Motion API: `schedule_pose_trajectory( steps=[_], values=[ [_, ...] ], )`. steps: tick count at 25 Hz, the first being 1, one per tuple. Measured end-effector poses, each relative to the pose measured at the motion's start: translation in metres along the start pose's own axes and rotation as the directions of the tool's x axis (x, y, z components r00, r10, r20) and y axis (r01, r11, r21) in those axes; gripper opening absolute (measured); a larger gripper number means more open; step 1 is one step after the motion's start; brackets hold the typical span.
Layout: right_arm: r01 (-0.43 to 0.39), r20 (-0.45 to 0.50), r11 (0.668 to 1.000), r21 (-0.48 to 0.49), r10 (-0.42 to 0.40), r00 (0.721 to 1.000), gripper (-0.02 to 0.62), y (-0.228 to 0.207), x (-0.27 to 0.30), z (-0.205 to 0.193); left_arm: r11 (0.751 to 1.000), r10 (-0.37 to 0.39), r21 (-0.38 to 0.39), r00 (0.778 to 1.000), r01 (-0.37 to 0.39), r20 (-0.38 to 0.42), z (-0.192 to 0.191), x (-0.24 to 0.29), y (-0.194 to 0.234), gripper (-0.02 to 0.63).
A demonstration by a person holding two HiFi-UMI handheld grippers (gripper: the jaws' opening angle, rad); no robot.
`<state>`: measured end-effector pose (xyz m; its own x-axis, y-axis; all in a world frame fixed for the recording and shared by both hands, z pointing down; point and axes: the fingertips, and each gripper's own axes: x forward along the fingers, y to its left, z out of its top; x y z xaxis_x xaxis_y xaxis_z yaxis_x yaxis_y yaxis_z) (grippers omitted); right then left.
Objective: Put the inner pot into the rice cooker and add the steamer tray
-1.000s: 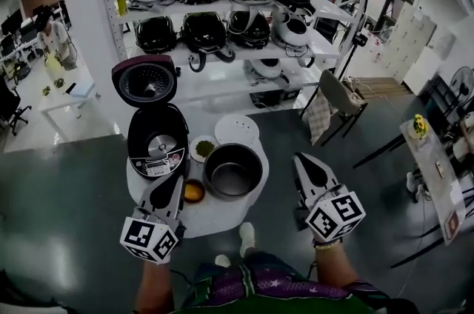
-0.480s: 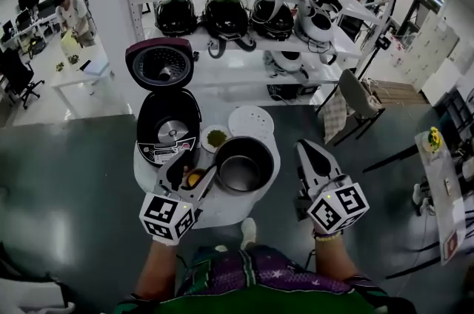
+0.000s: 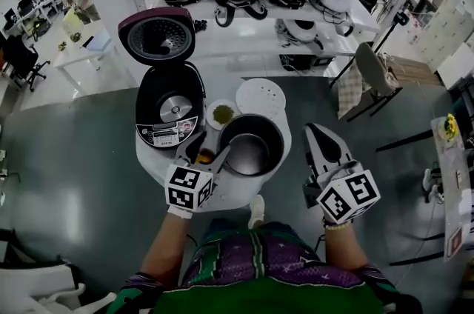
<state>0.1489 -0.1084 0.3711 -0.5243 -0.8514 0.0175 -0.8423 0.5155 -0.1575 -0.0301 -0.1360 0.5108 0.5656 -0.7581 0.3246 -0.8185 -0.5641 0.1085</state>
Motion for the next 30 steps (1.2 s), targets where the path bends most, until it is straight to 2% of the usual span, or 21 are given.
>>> schedule_pose_trajectory(
  steps=[6,16,26,30],
  values=[
    [0.010,-0.031,1.000,0.023,-0.010,0.999,0.006,-0.019,0.008,-0.020,1.000,0.004,-0.030,0.992,-0.008,-0.126,-0.046,0.043,0.012,0.304],
    [0.044,-0.061,0.999,0.032,-0.042,0.997,0.006,-0.048,0.009,-0.031,0.992,0.014,-0.119,0.977,-0.040,-0.213,-0.089,0.090,0.034,0.310],
    [0.041,-0.103,0.996,0.080,-0.033,0.994,0.006,-0.062,0.017,-0.049,0.981,0.064,-0.149,0.937,-0.122,-0.343,-0.133,0.126,0.059,0.318],
    [0.041,-0.116,0.996,0.082,-0.031,0.993,0.006,-0.066,0.021,-0.050,0.975,0.077,-0.166,0.929,-0.146,-0.363,-0.140,0.135,0.065,0.318]
  ],
)
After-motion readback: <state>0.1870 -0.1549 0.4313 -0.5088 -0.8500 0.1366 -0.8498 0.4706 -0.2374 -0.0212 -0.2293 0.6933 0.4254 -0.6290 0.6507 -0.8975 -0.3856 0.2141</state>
